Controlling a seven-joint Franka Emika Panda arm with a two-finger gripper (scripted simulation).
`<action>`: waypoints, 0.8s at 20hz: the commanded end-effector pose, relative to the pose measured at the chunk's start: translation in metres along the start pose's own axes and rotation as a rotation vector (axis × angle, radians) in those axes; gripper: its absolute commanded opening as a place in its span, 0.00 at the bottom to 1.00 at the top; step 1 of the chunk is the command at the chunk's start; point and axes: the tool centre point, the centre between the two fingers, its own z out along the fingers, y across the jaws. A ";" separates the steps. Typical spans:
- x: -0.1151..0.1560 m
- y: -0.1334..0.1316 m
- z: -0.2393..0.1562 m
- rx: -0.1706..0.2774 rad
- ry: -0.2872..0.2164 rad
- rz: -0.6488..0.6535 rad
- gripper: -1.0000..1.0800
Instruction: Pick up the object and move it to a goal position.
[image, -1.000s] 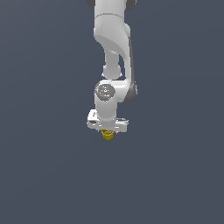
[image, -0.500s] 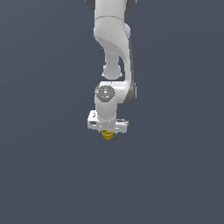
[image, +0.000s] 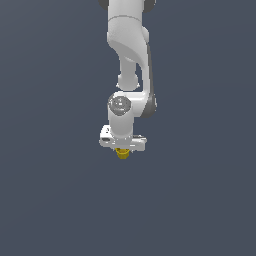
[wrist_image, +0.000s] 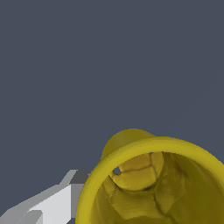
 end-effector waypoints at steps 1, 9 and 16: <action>0.000 0.001 -0.009 0.000 0.002 0.000 0.00; -0.002 0.007 -0.061 0.000 0.002 0.000 0.00; -0.005 0.015 -0.136 0.000 0.002 0.000 0.00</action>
